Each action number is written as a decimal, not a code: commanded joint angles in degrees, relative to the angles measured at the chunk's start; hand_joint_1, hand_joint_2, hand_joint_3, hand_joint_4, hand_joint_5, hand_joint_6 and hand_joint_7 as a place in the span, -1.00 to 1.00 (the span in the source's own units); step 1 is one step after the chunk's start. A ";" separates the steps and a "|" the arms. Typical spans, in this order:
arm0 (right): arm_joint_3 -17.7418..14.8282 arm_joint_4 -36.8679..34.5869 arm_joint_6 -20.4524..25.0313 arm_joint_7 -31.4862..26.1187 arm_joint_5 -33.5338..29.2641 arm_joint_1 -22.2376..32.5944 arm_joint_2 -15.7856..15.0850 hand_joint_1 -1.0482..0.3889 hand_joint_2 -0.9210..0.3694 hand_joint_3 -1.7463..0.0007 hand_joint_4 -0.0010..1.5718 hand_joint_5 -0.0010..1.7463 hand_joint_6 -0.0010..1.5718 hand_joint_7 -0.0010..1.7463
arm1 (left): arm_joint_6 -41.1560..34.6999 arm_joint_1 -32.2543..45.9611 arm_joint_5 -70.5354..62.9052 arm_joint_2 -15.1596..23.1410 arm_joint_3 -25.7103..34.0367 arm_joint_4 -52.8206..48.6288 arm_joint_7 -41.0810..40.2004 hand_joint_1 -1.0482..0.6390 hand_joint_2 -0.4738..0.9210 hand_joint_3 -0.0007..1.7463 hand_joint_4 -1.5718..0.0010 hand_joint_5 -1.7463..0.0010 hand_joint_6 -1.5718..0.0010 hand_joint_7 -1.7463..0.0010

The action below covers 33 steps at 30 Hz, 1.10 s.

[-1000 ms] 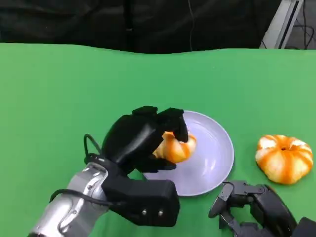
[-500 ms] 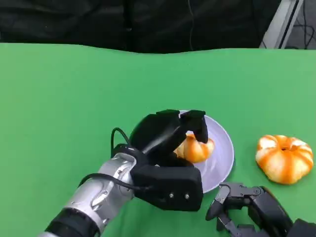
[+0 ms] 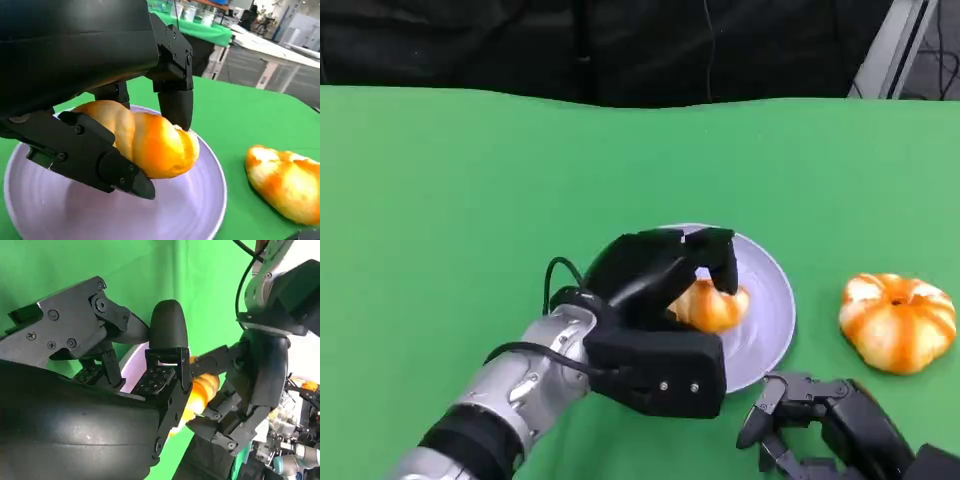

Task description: Grasp the bread from the table and place it into the plate.

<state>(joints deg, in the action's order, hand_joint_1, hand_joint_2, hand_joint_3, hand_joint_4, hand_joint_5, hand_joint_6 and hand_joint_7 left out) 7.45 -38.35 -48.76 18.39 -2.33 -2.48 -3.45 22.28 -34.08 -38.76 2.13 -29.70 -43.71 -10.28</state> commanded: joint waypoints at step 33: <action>-0.31 -0.99 -1.37 -0.82 -0.48 -0.47 -1.04 0.23 -0.53 -0.10 0.04 0.66 0.10 0.30 | -2.15 1.39 16.13 5.71 6.91 8.86 24.68 -0.96 1.00 0.01 0.65 0.99 0.76 0.99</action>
<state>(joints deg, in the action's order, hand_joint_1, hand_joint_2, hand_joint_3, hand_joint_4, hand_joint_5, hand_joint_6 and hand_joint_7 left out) 7.42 -39.26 -49.46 17.94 -2.56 -2.69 -3.47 18.46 -34.17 -26.26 7.03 -24.94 -35.63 12.72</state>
